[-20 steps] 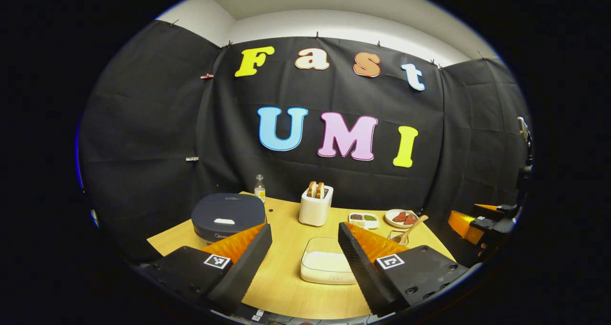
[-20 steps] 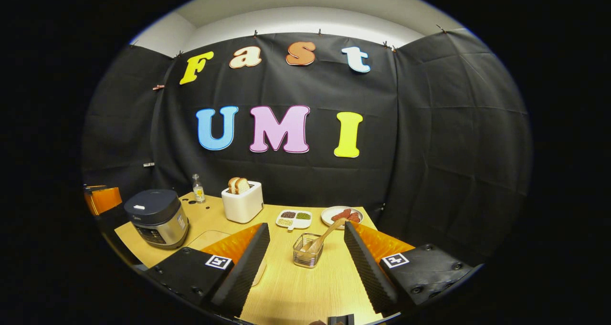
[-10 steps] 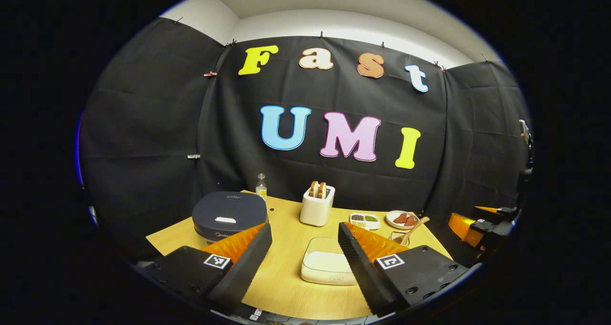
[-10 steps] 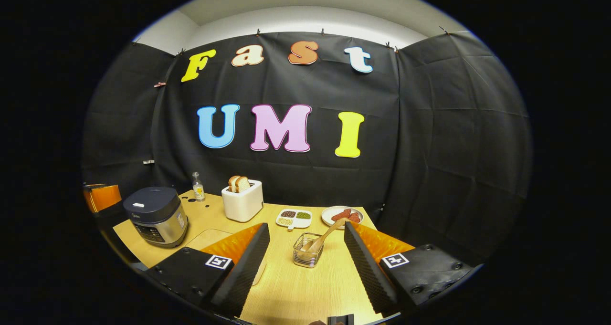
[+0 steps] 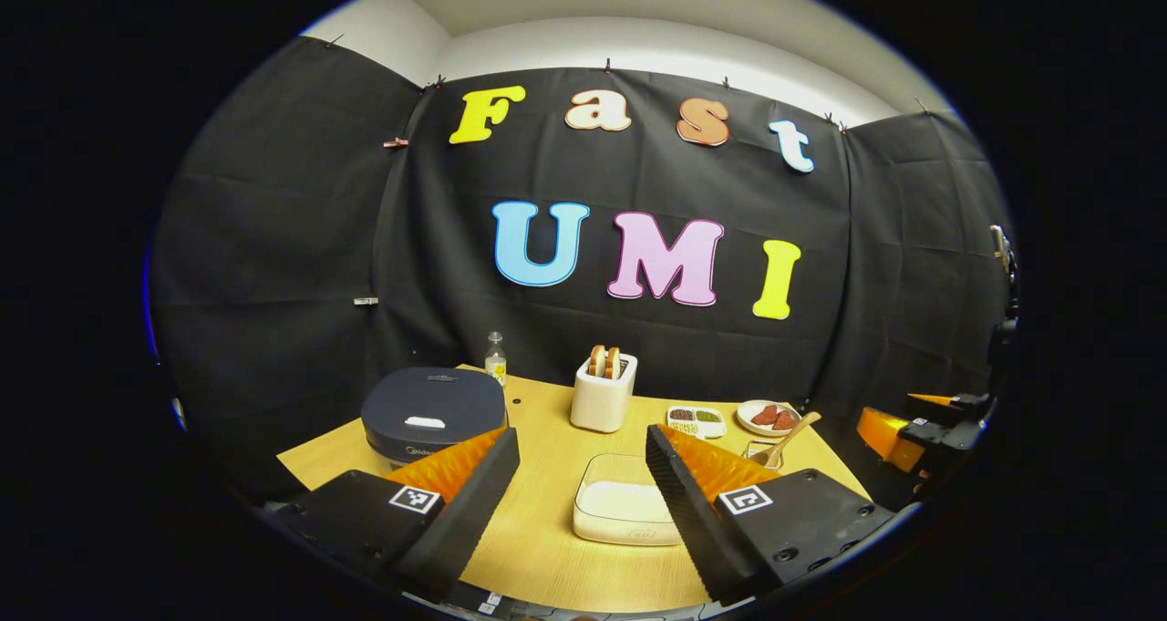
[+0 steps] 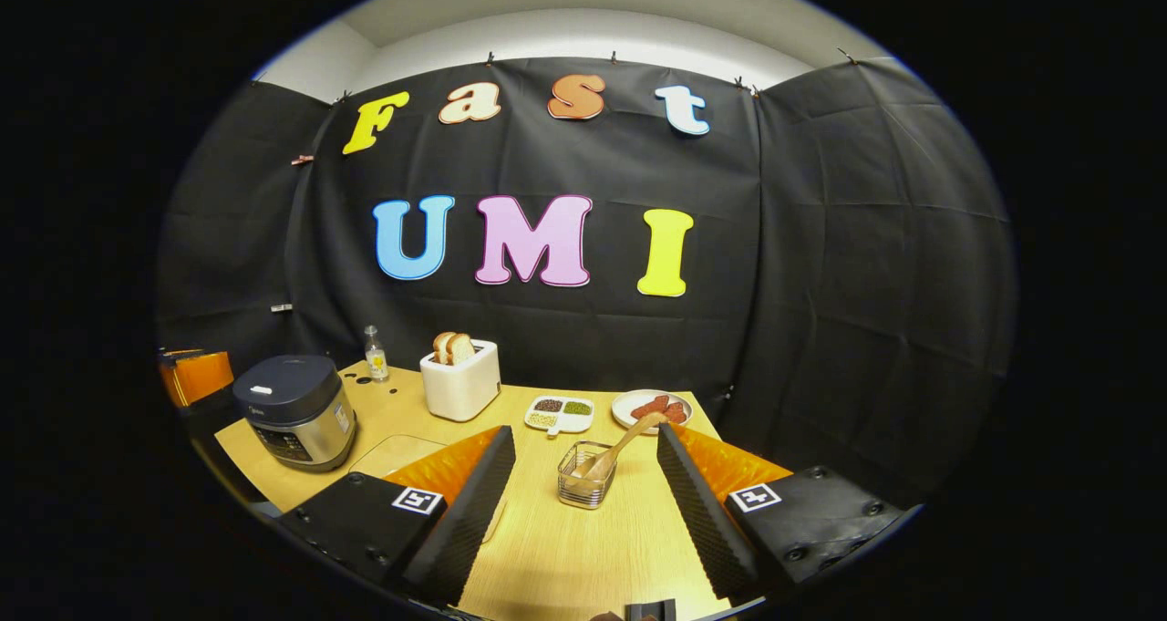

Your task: Close the left gripper, press the button to open the rice cooker; take a wooden spoon from the chopstick holder with the right hand, scoop a spoonful of rice and pour it into the rice cooker, then put the wooden spoon back into the chopstick holder.

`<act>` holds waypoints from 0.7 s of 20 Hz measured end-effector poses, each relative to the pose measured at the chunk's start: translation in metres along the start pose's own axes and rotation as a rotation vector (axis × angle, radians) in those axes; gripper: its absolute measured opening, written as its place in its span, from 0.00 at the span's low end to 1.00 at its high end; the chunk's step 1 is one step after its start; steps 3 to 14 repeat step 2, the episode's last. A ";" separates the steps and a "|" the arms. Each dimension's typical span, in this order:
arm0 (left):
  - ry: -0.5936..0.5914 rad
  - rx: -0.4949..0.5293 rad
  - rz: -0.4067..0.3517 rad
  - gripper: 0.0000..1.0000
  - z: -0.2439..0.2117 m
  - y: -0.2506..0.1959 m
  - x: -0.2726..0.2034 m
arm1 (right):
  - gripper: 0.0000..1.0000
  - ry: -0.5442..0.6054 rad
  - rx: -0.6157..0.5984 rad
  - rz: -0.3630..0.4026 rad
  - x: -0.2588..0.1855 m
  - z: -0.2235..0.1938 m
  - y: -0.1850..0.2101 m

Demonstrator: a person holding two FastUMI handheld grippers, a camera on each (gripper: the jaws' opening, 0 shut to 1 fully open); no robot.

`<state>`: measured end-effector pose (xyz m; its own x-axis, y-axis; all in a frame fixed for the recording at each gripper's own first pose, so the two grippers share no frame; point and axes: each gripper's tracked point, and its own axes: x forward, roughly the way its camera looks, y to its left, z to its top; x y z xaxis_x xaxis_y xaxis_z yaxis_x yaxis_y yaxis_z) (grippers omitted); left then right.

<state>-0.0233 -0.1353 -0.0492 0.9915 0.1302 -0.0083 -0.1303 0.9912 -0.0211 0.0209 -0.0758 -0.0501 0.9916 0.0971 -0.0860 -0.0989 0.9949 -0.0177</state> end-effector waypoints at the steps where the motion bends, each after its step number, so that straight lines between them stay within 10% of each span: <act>1: 0.001 0.000 -0.004 0.95 0.000 -0.002 0.000 | 0.98 -0.001 0.000 -0.004 0.000 0.000 -0.002; 14: 0.002 0.000 -0.010 0.96 -0.001 -0.005 0.001 | 0.98 0.000 -0.002 -0.007 0.000 -0.001 -0.003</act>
